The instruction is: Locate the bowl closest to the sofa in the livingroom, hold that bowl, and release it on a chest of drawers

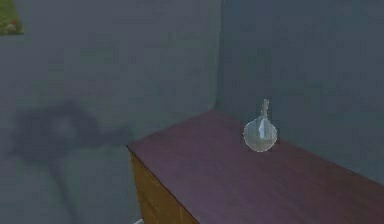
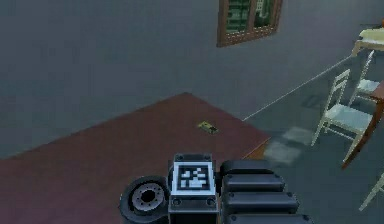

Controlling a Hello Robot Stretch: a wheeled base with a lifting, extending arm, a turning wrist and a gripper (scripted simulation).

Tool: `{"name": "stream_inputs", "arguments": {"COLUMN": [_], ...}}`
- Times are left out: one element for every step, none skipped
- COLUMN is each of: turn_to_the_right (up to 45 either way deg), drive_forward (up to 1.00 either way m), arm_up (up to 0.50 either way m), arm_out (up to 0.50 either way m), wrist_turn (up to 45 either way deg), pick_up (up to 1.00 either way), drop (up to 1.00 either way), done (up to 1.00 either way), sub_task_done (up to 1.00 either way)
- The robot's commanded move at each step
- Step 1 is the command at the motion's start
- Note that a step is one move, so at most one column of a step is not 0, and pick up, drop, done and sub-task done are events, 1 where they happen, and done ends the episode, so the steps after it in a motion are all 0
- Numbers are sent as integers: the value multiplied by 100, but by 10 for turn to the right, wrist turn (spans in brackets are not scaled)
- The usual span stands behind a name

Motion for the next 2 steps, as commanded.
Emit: {"name": "stream_inputs", "arguments": {"turn_to_the_right": [0,450], "drive_forward": [15,0], "arm_up": [0,0], "arm_out": [0,0], "wrist_turn": [0,0], "pick_up": [0,0], "drop": [0,0], "done": [0,0], "sub_task_done": [0,0]}}
